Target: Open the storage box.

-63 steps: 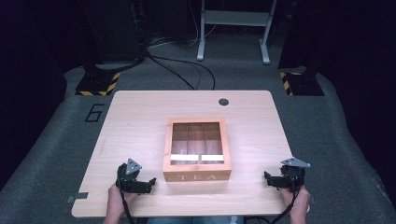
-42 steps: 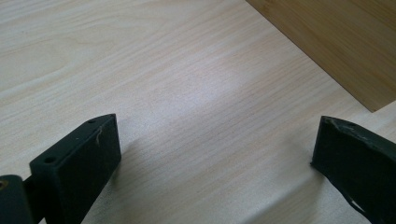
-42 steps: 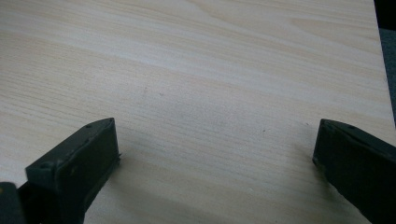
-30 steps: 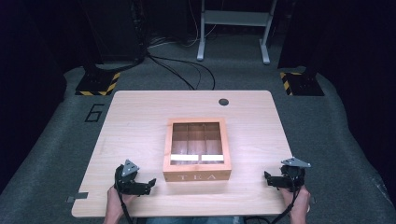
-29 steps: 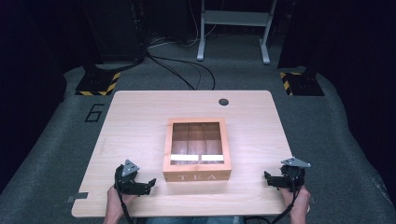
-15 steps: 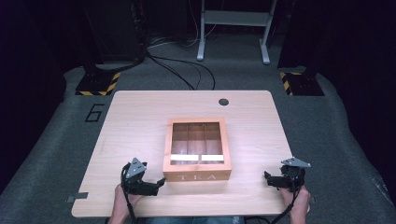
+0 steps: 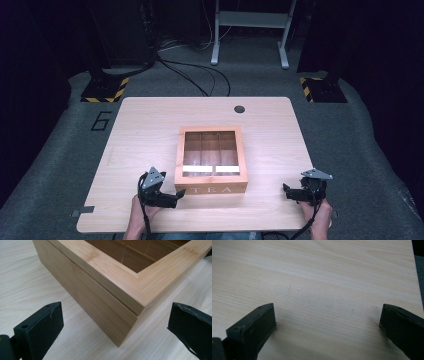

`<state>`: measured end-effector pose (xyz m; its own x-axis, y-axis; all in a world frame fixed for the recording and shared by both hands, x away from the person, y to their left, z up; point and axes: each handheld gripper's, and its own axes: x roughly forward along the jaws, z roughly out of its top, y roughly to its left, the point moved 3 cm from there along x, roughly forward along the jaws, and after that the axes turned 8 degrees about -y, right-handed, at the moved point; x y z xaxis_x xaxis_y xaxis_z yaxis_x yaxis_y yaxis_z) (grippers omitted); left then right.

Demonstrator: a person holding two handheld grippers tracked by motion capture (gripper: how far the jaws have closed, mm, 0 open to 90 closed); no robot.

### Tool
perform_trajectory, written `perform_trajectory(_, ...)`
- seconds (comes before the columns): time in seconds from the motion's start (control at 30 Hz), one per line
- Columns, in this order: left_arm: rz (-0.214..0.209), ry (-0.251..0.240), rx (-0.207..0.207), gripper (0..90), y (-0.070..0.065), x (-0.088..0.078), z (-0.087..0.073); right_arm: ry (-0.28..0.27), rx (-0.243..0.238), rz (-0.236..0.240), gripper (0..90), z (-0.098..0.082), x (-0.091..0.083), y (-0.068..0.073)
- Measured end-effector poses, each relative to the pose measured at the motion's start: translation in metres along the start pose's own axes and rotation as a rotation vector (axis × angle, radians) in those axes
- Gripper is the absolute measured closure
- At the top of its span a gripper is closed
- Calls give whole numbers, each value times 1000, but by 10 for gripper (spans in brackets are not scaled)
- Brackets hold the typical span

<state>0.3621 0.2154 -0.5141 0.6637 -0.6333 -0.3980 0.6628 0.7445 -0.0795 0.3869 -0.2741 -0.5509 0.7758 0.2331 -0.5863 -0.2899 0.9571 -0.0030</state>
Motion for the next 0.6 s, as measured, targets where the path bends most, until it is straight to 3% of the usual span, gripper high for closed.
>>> perform_trajectory(0.23,-26,-30,26,81,-6,2,2,0,0,0,0,0,0,0)
perform_trajectory(0.33,-26,-49,32,141,-7,3,3,0,1,0,0,0,0,0)
perform_trajectory(0.6,-9,-52,51,189,-7,3,2,4,0,-2,0,0,0,0)
